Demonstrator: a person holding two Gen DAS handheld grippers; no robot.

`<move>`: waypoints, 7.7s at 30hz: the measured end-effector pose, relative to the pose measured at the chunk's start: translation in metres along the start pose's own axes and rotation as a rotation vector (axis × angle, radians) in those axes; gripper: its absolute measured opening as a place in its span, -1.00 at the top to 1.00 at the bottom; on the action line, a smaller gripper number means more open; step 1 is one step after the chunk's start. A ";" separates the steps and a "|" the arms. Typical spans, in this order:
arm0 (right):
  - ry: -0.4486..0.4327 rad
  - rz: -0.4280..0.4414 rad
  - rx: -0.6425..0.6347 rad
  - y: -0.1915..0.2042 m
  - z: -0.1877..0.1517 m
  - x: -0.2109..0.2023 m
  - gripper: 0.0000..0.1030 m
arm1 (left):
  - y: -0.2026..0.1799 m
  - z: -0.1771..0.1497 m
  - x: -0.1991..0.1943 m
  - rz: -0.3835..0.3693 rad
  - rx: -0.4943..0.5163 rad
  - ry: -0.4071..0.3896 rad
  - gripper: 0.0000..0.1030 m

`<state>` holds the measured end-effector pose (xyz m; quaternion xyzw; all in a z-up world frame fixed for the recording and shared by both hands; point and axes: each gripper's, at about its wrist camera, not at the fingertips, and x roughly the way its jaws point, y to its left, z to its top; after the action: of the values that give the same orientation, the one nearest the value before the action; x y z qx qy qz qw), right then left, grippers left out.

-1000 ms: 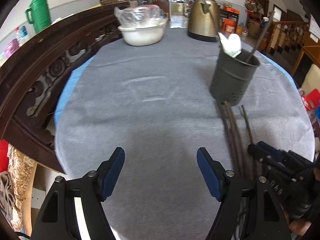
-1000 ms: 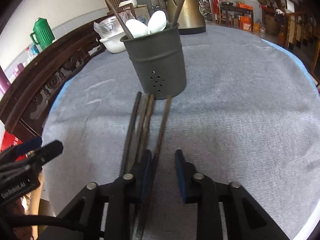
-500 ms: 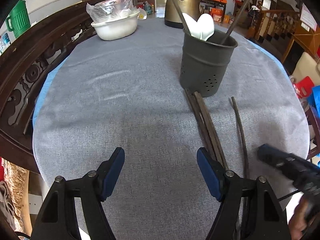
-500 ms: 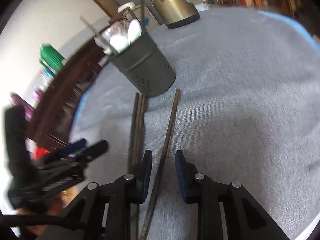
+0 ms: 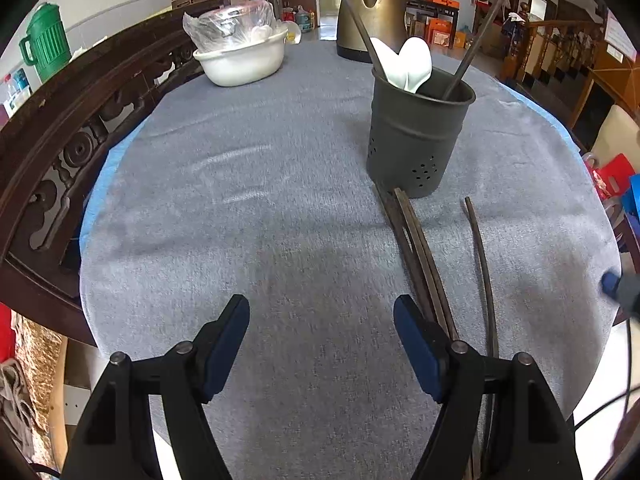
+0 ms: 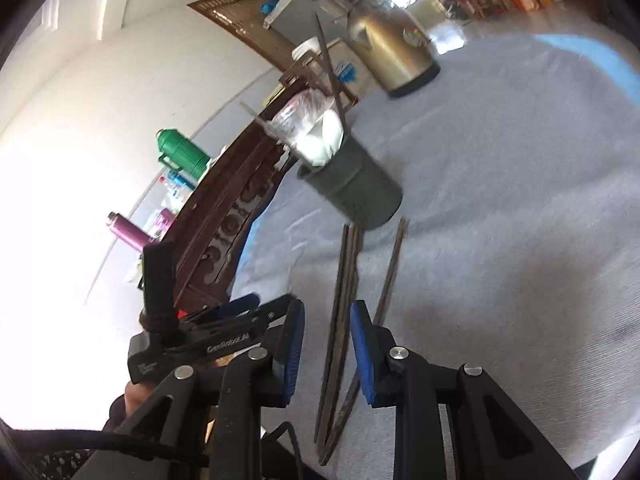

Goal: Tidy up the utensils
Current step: 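Reach both tools down to the remaining chopsticks beside the cup, then grasp a chopstick with the right tool while the left tool grasps another, then lift both held chopsticks over the grey cup and lower them in, then open both tools and withdraw them from the cup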

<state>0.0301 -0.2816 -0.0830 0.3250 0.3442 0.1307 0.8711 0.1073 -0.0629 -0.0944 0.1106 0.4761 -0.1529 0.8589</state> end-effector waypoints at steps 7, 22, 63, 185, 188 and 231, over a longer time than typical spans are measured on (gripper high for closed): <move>-0.183 -0.181 -0.062 0.006 0.036 -0.054 0.47 | 0.008 0.009 -0.002 -0.014 -0.036 -0.015 -0.46; 0.075 -0.337 -0.097 0.002 0.042 0.052 0.47 | 0.018 0.016 0.019 0.034 -0.018 0.016 -0.46; 0.162 -0.325 -0.002 -0.026 0.031 0.109 0.82 | -0.005 0.081 0.094 -0.217 -0.052 0.116 0.41; -0.847 -0.286 -0.453 0.164 0.115 -0.037 0.89 | 0.032 0.153 -0.157 -0.276 -0.052 -0.634 0.87; -0.884 -0.281 -0.437 0.167 0.125 -0.029 0.88 | 0.033 0.163 -0.162 -0.287 -0.062 -0.657 0.87; -0.452 -0.283 -0.146 0.041 0.039 -0.045 -0.33 | 0.025 0.058 -0.078 -0.079 -0.056 -0.347 -0.33</move>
<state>0.0238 -0.2891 -0.0116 0.2310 0.1729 -0.0439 0.9565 0.1230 -0.0468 0.0036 0.0396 0.3288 -0.1901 0.9242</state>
